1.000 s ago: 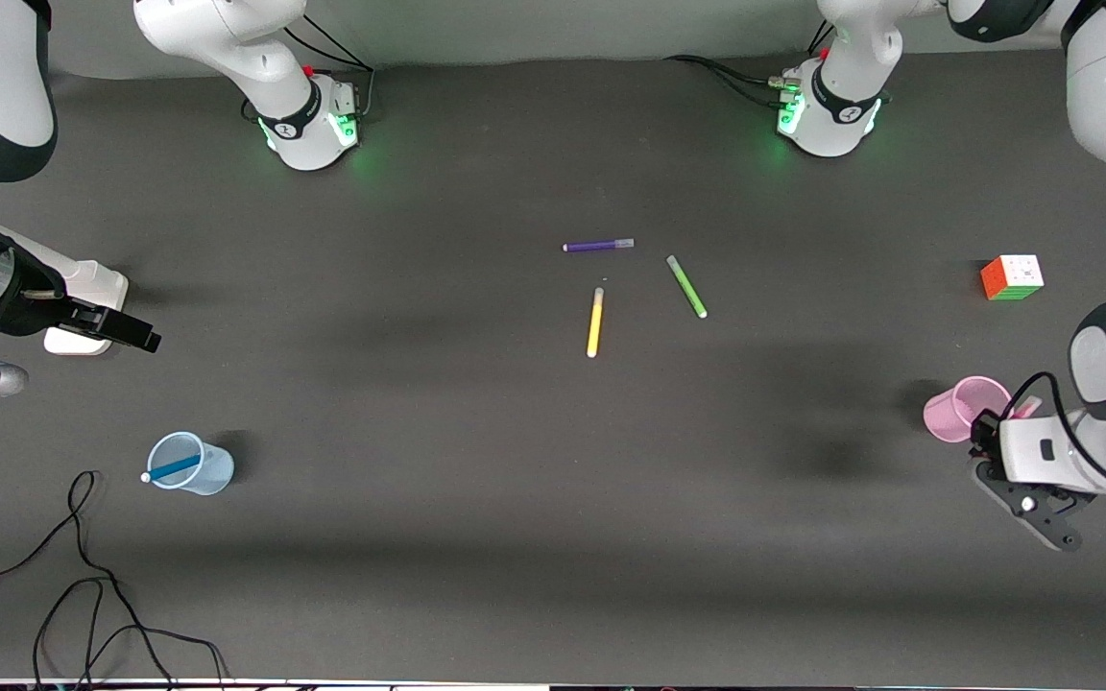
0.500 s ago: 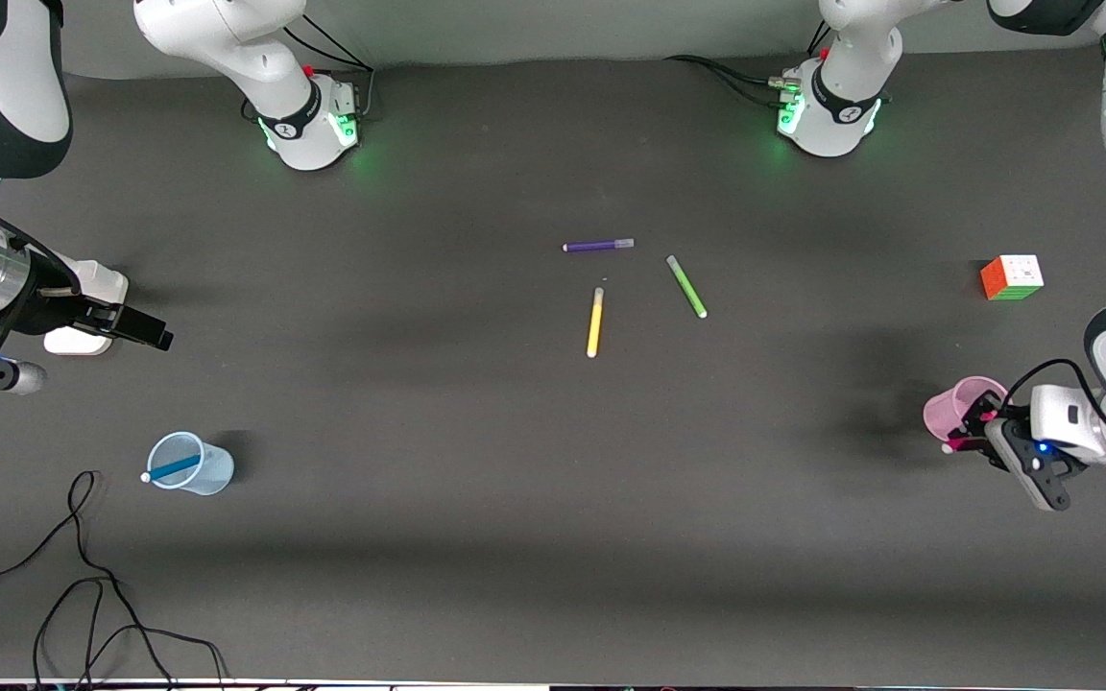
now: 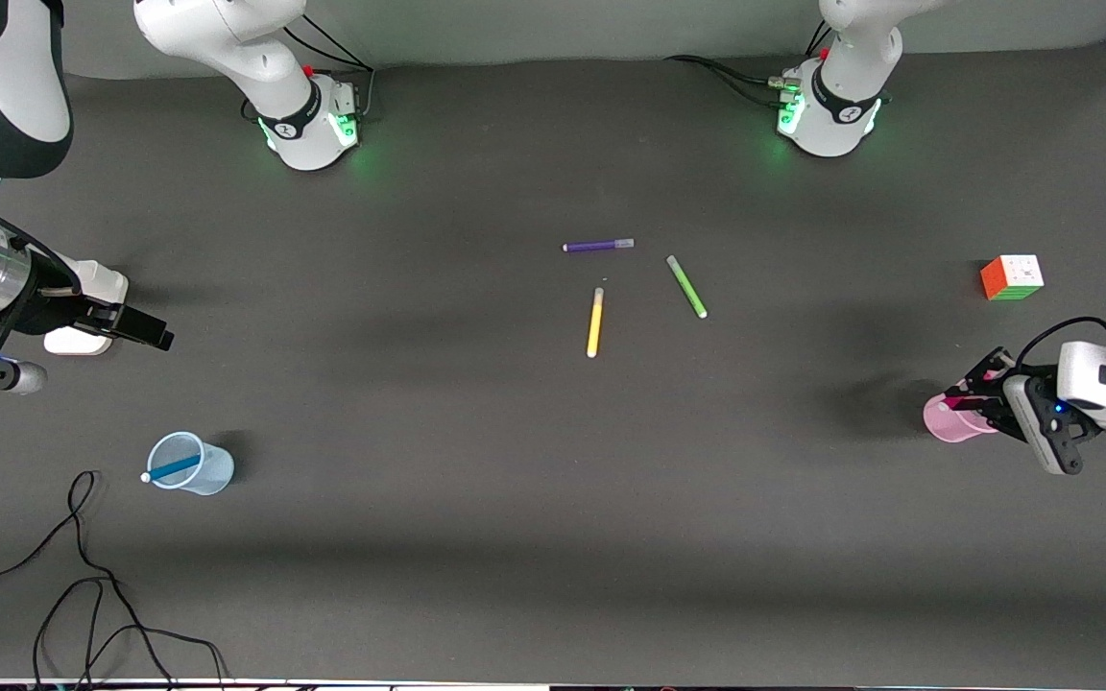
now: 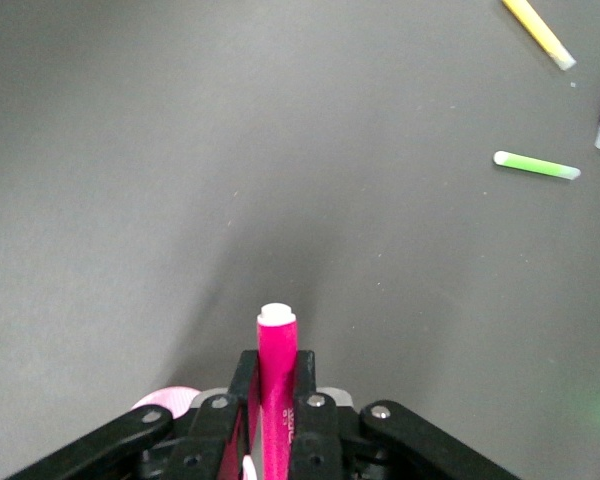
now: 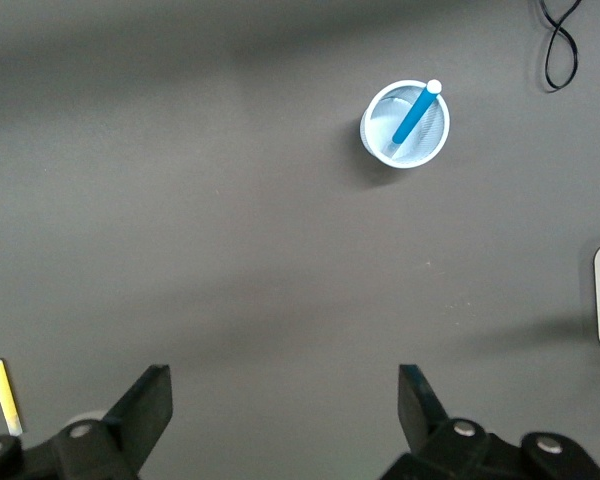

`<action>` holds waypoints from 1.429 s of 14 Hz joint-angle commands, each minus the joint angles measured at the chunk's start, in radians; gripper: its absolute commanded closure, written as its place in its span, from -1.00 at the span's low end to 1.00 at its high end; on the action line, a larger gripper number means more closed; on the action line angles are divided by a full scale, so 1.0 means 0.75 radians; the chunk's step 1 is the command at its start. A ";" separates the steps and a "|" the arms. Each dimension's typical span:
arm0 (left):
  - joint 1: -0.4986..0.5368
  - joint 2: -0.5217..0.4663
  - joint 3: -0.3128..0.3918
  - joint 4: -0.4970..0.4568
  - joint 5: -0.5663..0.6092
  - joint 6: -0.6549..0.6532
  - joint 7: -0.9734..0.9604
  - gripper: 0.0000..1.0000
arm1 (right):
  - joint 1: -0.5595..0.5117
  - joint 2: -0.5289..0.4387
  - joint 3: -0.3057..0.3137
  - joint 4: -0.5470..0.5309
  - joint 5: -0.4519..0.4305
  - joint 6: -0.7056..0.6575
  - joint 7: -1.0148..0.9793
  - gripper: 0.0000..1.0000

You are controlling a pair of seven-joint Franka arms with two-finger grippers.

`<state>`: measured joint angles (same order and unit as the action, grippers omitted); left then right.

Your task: Place pink and blue markers in matching cups

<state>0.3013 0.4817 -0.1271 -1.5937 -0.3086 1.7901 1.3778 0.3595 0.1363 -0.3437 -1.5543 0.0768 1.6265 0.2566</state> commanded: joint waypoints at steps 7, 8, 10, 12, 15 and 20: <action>0.124 0.098 0.002 -0.045 -0.314 0.057 0.535 1.00 | 0.040 -0.026 -0.020 0.011 0.081 0.020 -0.019 -1.00; 0.124 0.108 0.002 -0.045 -0.343 0.057 0.570 1.00 | 0.042 -0.030 -0.020 0.009 0.082 0.018 -0.019 -1.00; 0.128 0.112 0.002 -0.043 -0.349 0.053 0.576 1.00 | 0.048 -0.028 -0.008 0.001 0.082 0.012 -0.011 -1.00; 0.138 0.112 0.002 -0.041 -0.349 0.051 0.593 1.00 | 0.081 -0.024 -0.010 -0.004 0.076 0.010 -0.003 -1.00; 0.171 0.114 0.002 -0.027 -0.351 0.051 0.648 1.00 | 0.081 -0.024 -0.012 -0.002 0.055 0.010 -0.013 -1.00; 0.181 0.151 0.002 -0.010 -0.400 0.053 0.723 1.00 | 0.083 -0.047 -0.012 0.005 0.006 -0.013 -0.053 -1.00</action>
<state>0.4330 0.5799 -0.1219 -1.6111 -0.5683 1.8239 1.8674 0.4123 0.1213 -0.3479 -1.5506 0.1084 1.6298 0.2520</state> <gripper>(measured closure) 0.828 0.000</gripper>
